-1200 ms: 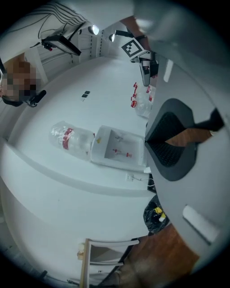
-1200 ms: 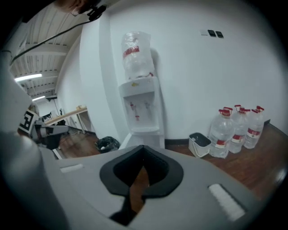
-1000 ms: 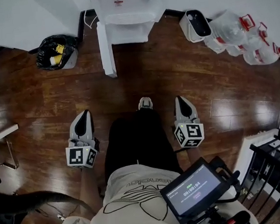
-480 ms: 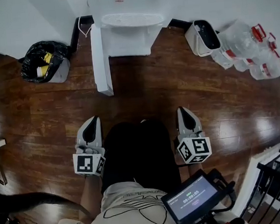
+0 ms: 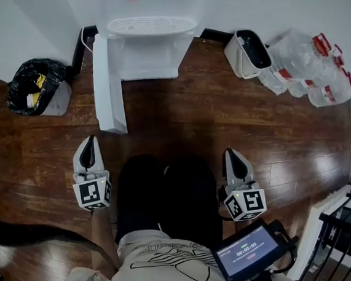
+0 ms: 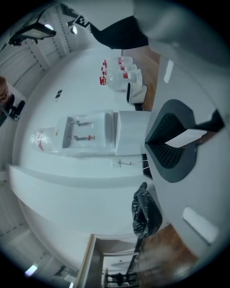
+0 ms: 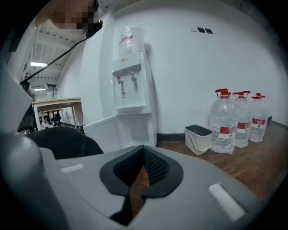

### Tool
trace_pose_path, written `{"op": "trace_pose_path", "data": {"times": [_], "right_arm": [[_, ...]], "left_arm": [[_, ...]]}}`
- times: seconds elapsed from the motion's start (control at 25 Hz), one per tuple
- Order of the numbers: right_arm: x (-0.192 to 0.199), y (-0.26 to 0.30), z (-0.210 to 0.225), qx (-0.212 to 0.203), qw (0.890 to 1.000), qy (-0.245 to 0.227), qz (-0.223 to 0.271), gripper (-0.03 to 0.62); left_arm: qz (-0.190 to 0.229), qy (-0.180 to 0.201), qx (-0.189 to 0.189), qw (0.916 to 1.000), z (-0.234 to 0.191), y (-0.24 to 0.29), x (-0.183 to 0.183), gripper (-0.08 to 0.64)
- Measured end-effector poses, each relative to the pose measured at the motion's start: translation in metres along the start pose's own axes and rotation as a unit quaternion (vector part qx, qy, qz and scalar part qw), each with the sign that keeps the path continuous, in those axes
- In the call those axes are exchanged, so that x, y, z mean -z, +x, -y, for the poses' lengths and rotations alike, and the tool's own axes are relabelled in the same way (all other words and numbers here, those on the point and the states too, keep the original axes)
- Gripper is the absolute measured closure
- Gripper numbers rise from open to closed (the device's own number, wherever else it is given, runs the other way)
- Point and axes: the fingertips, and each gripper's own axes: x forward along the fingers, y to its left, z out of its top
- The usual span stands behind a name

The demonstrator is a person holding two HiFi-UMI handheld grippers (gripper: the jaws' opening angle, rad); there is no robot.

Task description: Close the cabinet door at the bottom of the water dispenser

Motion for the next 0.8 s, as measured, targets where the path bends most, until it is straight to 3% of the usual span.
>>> {"op": "trace_pose_path", "data": {"times": [0.08,0.16,0.28,0.36,0.44,0.6,0.8], "right_arm": [[0.010,0.001,0.014,0.006,1.000,0.005,-0.006,0.589],[0.016,0.006,0.024,0.010,1.000,0.007,-0.011,0.589],[0.020,0.020,0.027,0.007,1.000,0.016,-0.008,0.589],[0.028,0.033,0.021,-0.006,1.000,0.023,-0.009,0.589],[0.038,0.053,0.006,-0.037,0.999,0.028,-0.009,0.589],[0.046,0.104,-0.054,-0.142,0.990,0.019,0.009,0.589],[0.019,0.176,-0.093,-0.135,0.989,-0.027,0.049,0.589]], "left_arm": [[-0.001,-0.019,0.013,0.9997,0.008,0.018,0.007,0.557],[0.010,-0.038,0.049,0.9980,0.035,0.035,-0.001,0.559],[0.055,-0.033,0.170,0.9834,0.104,0.055,-0.027,0.559],[0.064,-0.039,0.210,0.9748,0.134,0.058,-0.035,0.557],[0.040,-0.055,0.200,0.9775,0.130,0.053,-0.025,0.557],[-0.019,-0.009,0.150,0.9885,0.082,0.016,0.006,0.551],[-0.036,-0.038,0.039,0.9979,0.004,-0.039,0.026,0.548]]}}
